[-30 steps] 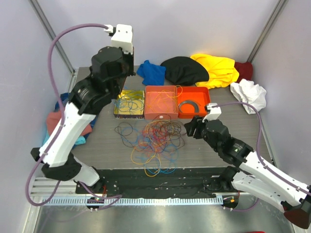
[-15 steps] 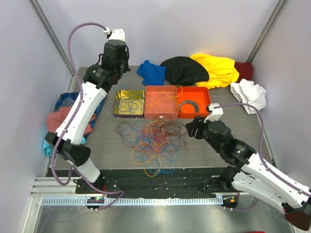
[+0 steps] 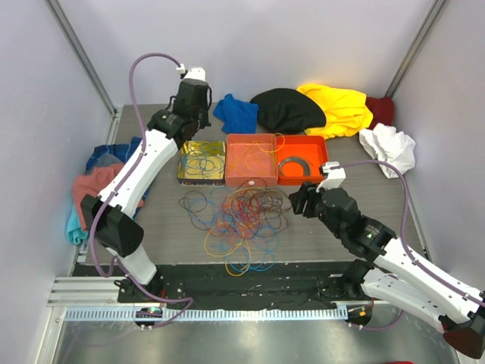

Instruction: Untangle the cables

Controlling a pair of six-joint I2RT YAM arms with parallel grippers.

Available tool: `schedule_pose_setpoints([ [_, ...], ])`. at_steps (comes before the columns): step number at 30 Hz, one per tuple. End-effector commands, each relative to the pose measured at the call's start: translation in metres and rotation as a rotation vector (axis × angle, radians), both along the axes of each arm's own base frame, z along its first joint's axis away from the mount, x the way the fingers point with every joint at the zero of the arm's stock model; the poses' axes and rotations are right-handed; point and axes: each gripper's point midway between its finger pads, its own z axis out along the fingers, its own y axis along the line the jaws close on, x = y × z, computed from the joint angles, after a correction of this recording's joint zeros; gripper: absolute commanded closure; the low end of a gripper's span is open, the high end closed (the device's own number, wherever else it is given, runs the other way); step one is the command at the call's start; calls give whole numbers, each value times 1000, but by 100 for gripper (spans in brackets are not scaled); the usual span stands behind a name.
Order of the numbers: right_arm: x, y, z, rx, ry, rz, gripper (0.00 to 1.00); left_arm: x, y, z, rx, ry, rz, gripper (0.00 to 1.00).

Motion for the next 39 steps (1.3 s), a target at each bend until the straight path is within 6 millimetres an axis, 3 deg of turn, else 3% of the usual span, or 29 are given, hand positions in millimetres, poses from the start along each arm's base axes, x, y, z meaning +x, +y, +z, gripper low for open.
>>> schedule_pose_setpoints([
  [1, 4, 2, 7, 10, -31, -4, 43, 11, 3, -9, -77, -15, 27, 100],
  [8, 4, 0, 7, 7, -32, -11, 43, 27, 2, -69, -130, 95, 45, 100],
  [18, 4, 0, 6, -2, -27, -13, 43, 34, -17, -144, -178, 236, 24, 100],
  [21, 5, 0, 6, -7, -24, -14, 43, 29, -16, -157, -175, 260, 28, 100],
  [26, 6, 1, 5, -11, -20, -14, 43, 24, 0, -161, -114, 266, 79, 100],
  [30, 6, 2, 3, -12, -17, -10, 43, 18, 2, -167, -100, 295, 72, 99],
  [32, 6, 2, 5, -7, -20, -9, 43, 16, 0, -166, -112, 294, 66, 92],
  [33, 6, 2, 5, -8, -19, -10, 43, 13, 0, -169, -114, 304, 68, 71],
  [39, 5, 1, 7, -2, -20, -12, 43, 8, 12, -158, -82, 277, 95, 47],
])
